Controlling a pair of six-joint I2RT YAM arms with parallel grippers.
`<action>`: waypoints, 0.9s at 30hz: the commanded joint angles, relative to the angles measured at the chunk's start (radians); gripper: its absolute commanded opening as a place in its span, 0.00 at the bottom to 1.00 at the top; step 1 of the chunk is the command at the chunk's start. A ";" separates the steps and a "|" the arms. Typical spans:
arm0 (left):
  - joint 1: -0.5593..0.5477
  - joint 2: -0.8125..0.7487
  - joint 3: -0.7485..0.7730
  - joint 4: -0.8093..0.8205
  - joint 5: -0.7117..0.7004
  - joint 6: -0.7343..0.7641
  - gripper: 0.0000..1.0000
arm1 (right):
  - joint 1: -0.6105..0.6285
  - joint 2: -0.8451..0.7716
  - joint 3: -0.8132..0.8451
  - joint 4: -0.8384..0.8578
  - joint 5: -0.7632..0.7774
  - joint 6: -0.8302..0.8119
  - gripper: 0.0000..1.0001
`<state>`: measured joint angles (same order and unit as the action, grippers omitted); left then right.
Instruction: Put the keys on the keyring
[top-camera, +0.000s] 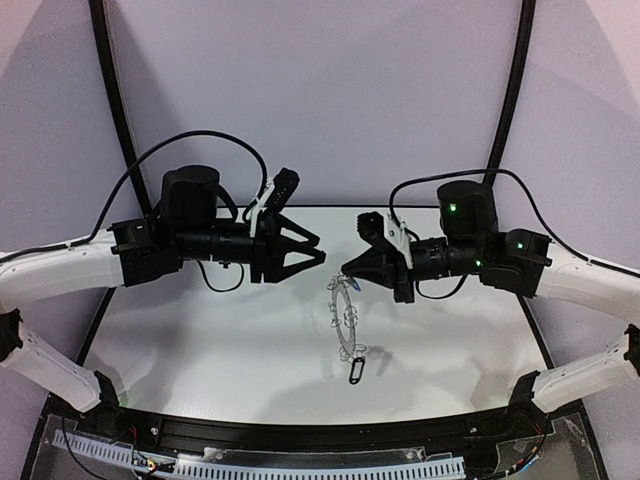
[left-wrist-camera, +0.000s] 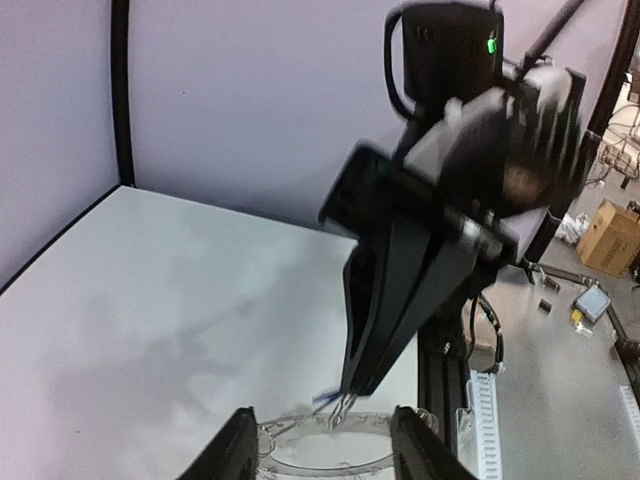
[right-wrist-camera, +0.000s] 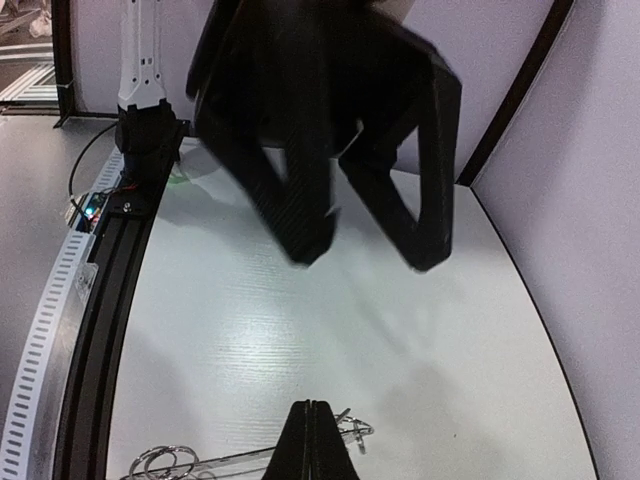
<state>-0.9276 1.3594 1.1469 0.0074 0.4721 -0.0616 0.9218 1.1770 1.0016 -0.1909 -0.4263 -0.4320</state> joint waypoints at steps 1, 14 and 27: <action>0.002 -0.020 -0.024 -0.101 0.042 0.143 0.49 | 0.003 -0.011 0.058 0.052 -0.016 0.046 0.00; 0.001 0.127 0.097 -0.149 0.132 0.192 0.49 | 0.004 0.010 0.110 0.006 -0.059 0.094 0.00; 0.001 0.146 0.113 -0.118 0.142 0.213 0.47 | 0.005 0.026 0.130 -0.023 -0.092 0.088 0.00</action>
<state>-0.9276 1.5040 1.2301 -0.1200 0.5919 0.1272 0.9222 1.1938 1.0893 -0.2329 -0.4969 -0.3534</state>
